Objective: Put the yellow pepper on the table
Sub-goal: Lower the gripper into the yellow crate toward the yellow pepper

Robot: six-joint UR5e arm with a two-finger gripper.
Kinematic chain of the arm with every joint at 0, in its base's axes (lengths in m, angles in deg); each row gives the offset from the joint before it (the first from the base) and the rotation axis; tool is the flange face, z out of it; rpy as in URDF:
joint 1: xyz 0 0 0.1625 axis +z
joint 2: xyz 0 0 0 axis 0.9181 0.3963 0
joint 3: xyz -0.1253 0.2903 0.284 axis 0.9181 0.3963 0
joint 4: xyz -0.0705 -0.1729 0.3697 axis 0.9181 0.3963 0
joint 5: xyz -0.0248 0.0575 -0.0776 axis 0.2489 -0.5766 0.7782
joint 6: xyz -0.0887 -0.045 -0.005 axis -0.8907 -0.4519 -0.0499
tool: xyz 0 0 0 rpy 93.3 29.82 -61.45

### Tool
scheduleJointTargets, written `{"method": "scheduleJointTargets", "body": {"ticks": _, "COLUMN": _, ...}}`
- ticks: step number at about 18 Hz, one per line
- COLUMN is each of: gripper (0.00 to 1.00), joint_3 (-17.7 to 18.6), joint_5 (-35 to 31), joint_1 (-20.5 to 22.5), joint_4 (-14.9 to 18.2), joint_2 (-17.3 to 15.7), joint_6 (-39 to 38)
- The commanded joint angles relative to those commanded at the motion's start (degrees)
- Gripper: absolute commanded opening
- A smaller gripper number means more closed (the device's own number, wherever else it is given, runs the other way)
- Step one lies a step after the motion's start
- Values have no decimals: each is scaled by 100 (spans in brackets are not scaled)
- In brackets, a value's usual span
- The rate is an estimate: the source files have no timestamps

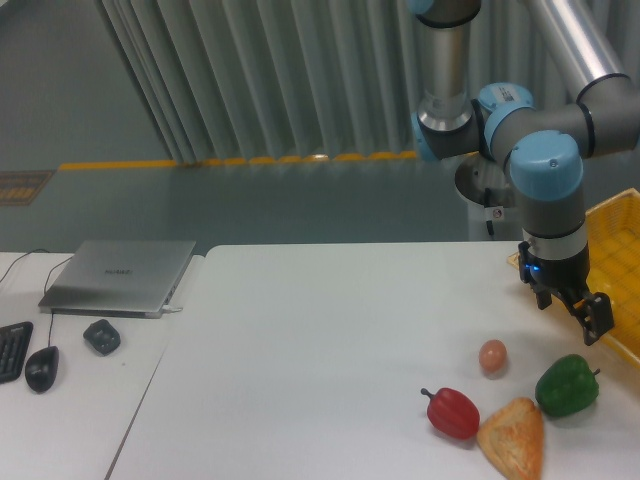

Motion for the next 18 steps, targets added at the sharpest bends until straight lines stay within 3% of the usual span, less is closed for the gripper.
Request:
{"method": "scheduleJointTargets", "body": {"ticks": 8, "gripper": 100, "joint_3": 166, "joint_5": 360, "joint_1": 201, "joint_4": -61, "joint_2": -17, "joint_6": -97}}
{"method": "scheduleJointTargets", "body": {"ticks": 13, "gripper": 100, "joint_3": 474, "joint_5": 711, "joint_1": 457, "joint_4": -229, "joint_2": -184, "joint_6": -721}}
{"method": "scheduleJointTargets", "body": {"ticks": 18, "gripper": 100, "joint_3": 492, "joint_5": 1211, "joint_1": 729, "joint_4": -325, "joint_2": -237, "joint_6": -1062}}
